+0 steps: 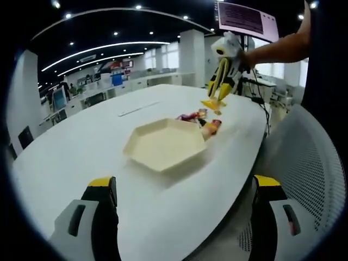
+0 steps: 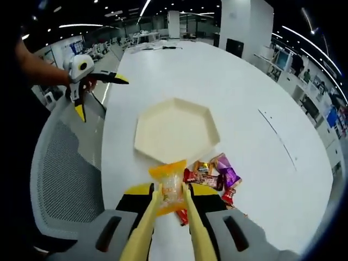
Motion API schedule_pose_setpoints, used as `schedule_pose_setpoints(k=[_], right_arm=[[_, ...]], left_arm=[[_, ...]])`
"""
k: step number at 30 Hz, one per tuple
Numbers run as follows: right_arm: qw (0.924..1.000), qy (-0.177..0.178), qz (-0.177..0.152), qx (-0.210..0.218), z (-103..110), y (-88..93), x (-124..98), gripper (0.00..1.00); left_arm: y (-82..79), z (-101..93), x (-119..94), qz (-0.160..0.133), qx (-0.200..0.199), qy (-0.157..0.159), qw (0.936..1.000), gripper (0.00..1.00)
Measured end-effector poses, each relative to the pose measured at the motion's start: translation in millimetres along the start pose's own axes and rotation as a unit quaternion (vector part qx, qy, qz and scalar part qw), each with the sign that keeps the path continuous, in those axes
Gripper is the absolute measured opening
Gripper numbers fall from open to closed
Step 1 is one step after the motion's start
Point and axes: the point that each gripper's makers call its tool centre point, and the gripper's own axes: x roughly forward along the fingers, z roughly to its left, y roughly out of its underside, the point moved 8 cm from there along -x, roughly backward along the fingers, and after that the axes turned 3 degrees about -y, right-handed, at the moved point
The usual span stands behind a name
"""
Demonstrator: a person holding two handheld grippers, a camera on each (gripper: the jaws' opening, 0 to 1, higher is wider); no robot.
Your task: Place the target food into the container with the food tongs after gripping and lifting it, then release it inside without dropping or visibly crushing the food.
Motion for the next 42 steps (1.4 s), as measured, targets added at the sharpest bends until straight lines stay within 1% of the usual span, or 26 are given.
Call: schedule_pose_setpoints(k=[3,6,7,9,11,13,19,24,28,31,35,42], right_arm=[[1.0,0.007,0.001,0.0,-2,-3.6,-1,0.24],[0.9999,0.008,-0.002,0.006,-4,-7.9,-3,0.24],[0.9999,0.007,-0.002,0.006,-5,-9.2,-3,0.24],[0.9999,0.007,-0.002,0.008,-7,-12.4,-2,0.24],[0.9999,0.008,-0.002,0.006,-8,-16.9,-1,0.24],[0.9999,0.007,-0.002,0.007,-9,-20.5,1,0.24],[1.0,0.007,-0.004,0.001,-15,-37.1,5,0.24],[1.0,0.006,-0.006,-0.001,-21,-50.9,8,0.24],[1.0,0.004,-0.007,-0.003,-22,-61.7,13,0.24],[1.0,0.002,-0.006,-0.007,-23,-68.9,19,0.24],[0.9999,-0.001,-0.005,-0.01,-25,-79.3,27,0.24],[0.9997,-0.003,-0.003,-0.022,-27,-102.8,38,0.24]], left_arm=[[3.1,0.7,1,0.009,0.005,-0.003,0.9999,0.99],[2.0,3.8,1,0.002,-0.003,-0.009,1.0,0.99],[2.5,6.0,2,0.001,-0.014,-0.011,0.9998,0.99],[3.2,7.5,2,0.004,-0.02,-0.014,0.9997,0.99],[2.5,6.9,2,0.0,-0.022,-0.016,0.9996,0.99],[3.1,6.6,2,0.003,-0.023,-0.016,0.9996,0.99],[4.2,6.3,3,0.007,-0.023,-0.014,0.9996,0.99],[5.0,7.8,3,0.007,-0.044,-0.012,0.9989,0.99],[5.4,6.4,4,0.01,-0.04,-0.008,0.9991,0.99],[5.0,7.5,4,0.004,-0.043,-0.01,0.999,0.99],[3.2,5.7,3,-0.005,-0.04,-0.005,0.9992,0.99],[3.2,6.3,3,-0.003,-0.037,-0.01,0.9993,0.99]])
